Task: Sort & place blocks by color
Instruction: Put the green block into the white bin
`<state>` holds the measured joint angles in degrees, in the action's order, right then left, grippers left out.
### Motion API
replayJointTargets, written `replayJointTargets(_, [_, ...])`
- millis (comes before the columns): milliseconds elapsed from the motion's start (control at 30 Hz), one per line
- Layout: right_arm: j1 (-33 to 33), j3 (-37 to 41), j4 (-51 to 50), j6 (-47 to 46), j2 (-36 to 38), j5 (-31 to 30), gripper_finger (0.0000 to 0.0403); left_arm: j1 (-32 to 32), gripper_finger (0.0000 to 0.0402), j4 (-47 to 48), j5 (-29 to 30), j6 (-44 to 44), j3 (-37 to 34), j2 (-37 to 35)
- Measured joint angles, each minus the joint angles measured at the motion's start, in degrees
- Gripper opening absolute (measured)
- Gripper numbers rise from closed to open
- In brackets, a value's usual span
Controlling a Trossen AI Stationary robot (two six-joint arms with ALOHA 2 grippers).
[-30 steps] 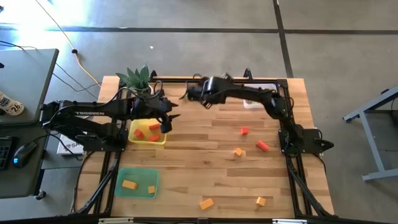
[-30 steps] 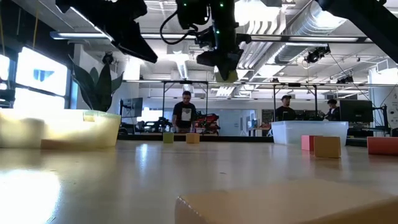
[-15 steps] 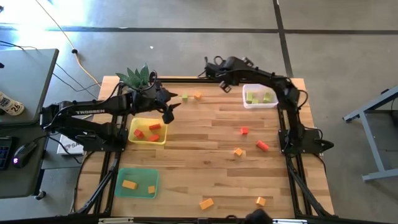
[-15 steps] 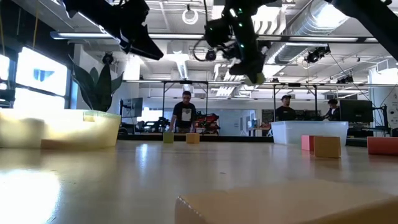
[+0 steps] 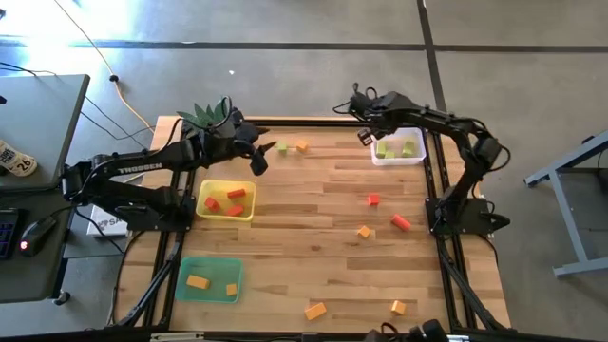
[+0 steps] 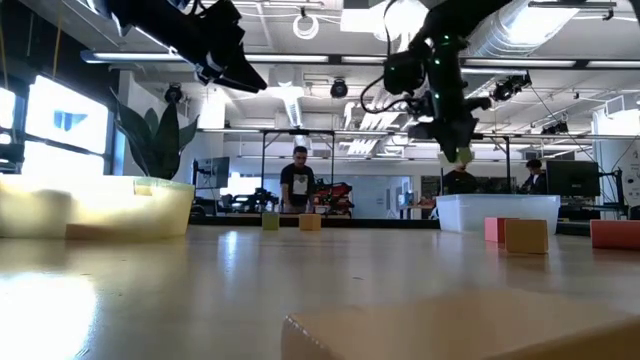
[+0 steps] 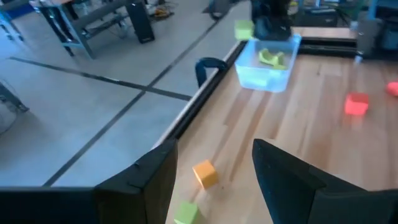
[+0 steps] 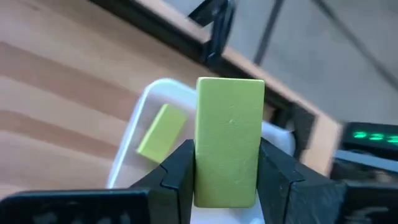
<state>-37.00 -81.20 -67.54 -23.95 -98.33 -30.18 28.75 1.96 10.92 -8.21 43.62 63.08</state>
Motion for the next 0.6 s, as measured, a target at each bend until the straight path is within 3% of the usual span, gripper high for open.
replayJointTargets(300, [-3.7, 13.3, 9.6, 0.0, 3.1, 6.7, 0.0123, 2.1, 0.0197, -4.6, -3.3, 0.0, 0.0, 4.5])
replayJointTargets(600, [-6.7, 16.4, 12.7, 1.3, 3.1, 7.7, 0.0152, 2.1, 0.0197, -9.8, -3.1, -1.9, 0.0, 11.7])
